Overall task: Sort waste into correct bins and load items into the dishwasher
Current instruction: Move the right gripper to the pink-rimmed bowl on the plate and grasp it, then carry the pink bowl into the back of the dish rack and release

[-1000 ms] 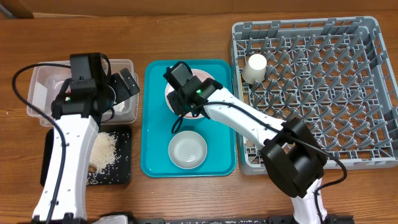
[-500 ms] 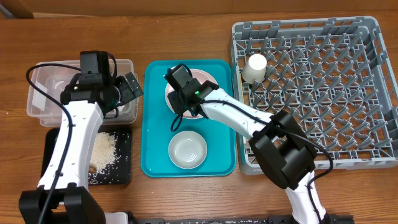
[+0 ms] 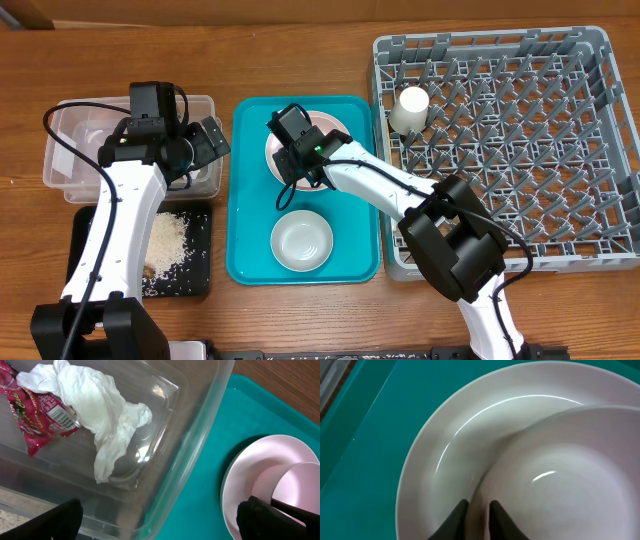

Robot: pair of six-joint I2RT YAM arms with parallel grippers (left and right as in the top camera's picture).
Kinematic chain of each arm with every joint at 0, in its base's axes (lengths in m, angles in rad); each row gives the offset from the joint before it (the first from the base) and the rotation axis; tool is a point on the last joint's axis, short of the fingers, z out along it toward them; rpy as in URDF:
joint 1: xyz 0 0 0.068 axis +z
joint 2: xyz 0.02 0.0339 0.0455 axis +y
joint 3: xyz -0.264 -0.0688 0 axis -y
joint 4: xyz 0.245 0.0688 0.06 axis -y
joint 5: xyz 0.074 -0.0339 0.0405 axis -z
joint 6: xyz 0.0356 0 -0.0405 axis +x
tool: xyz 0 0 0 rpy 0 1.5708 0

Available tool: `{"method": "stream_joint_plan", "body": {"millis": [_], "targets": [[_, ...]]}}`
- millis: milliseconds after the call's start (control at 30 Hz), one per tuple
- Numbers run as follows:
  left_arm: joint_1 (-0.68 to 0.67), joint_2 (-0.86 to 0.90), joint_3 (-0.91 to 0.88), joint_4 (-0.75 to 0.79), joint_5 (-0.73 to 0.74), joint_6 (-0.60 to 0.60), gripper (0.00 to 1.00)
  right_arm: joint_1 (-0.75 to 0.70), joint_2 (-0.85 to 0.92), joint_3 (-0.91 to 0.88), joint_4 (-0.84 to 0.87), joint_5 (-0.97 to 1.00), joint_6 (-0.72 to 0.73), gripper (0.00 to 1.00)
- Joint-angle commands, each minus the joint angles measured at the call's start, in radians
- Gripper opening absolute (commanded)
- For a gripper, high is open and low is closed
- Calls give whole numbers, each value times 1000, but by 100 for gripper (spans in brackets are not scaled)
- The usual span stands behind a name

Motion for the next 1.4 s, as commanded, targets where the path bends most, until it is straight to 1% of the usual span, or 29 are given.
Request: {"method": "stream_joint_plan", "body": {"millis": [0,33,333,533,700,833,900,1000,1100,1233,1300,1333,1367], "targets": [[1,7,9,3,-16,-11,100,-3,-74,2,2,11,-9,8],[1,7,9,3,-16,-11,100,-3,-83,2,-4,11,-9,4],[1,7,9,3,-16,-11,100,-3,-159,2,-46,11,-9,4],[1,7,9,3,-16,-11,100,-23,-332,2,-108,4,-8,4],[1,7,9,3,-16,-11,100,-85,-497,2,-168,-81,-8,4],[1,7,9,3,-16,-11,100,-213,-588,2,-198,-267,-8,4],[1,7,9,3,-16,-11,100,-314,-607,2,-208,-407,-8,4],[1,7,9,3,-16,-11,100,-496,-600,1,-215,-667,-8,4],[1,7,9,3,-16,-11,100,-658,-566,1,-192,-882,-9,4],[1,7,9,3,-16,-11,100,-843,-482,1,-108,-1132,-9,4],[1,7,9,3,-16,-11,100,-910,-426,1,-76,-1215,-8,4],[1,7,9,3,-16,-11,100,-947,-383,1,-51,-1281,-8,4],[1,7,9,3,-16,-11,100,-983,-322,1,-2,-1389,-8,4]]}}
